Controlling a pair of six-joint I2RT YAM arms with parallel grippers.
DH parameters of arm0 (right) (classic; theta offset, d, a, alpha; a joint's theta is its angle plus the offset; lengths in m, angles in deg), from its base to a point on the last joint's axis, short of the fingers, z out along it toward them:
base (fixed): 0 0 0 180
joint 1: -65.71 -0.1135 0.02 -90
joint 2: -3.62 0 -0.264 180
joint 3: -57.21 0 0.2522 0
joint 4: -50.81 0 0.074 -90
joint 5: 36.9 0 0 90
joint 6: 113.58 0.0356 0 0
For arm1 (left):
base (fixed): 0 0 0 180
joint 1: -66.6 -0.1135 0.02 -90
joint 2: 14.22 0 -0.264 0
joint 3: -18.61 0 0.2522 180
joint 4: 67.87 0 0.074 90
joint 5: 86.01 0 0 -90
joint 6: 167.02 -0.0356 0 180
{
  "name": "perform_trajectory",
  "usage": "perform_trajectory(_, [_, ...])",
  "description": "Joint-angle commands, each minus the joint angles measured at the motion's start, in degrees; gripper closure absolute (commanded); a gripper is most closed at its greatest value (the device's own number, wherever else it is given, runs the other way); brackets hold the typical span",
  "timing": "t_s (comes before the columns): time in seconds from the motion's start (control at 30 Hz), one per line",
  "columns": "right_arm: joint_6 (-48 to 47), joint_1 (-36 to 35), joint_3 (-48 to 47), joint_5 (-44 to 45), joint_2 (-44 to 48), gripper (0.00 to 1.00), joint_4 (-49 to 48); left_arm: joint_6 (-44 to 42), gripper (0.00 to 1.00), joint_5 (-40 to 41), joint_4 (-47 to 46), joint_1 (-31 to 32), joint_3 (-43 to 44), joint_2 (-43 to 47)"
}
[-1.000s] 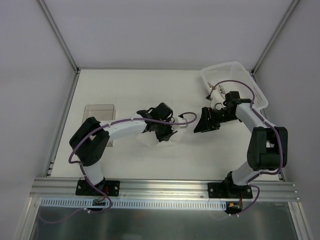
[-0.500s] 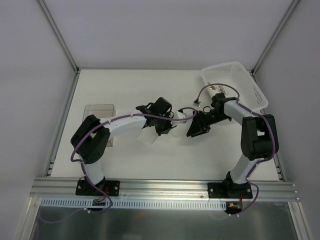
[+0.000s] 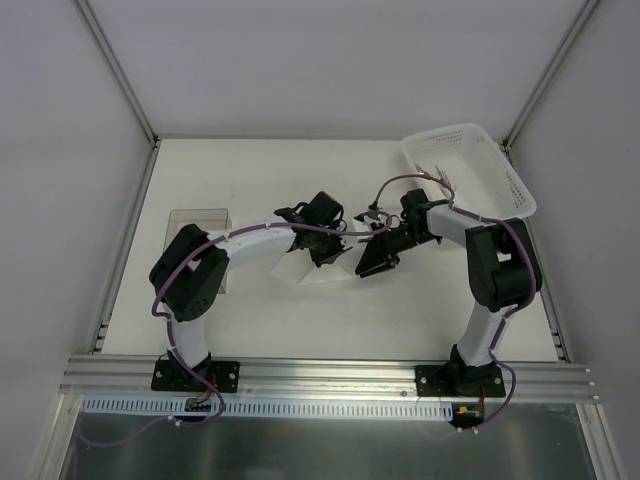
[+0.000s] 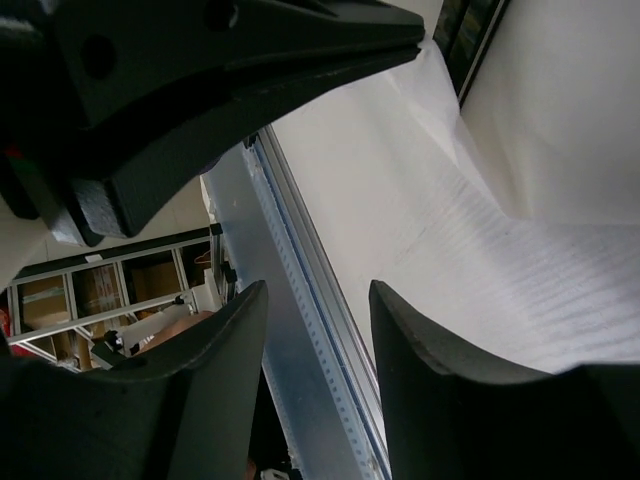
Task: Place the utensils on the paper napkin and roll it up
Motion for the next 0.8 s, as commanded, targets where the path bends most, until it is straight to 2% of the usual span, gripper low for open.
perform_trajectory(0.0, [8.0, -1.5, 1.2, -2.3, -0.7, 0.52, -7.7, -1.9, 0.95, 0.4, -1.1, -0.5, 2.1, -0.8])
perform_trajectory(0.47, [26.2, -4.5, 4.9, 2.0, -5.6, 0.62, -27.8, -1.5, 0.91, 0.1, -2.2, -1.3, 2.7, -1.7])
perform_trajectory(0.67, [31.2, -4.9, 4.3, 3.4, -8.2, 0.64, -31.7, -1.1, 0.89, 0.5, -2.4, -1.4, 2.6, -2.3])
perform_trajectory(0.77, [32.3, -4.8, 4.1, 4.8, -9.2, 0.66, -32.0, -0.8, 0.82, 0.7, -2.5, -1.5, 2.5, -2.3])
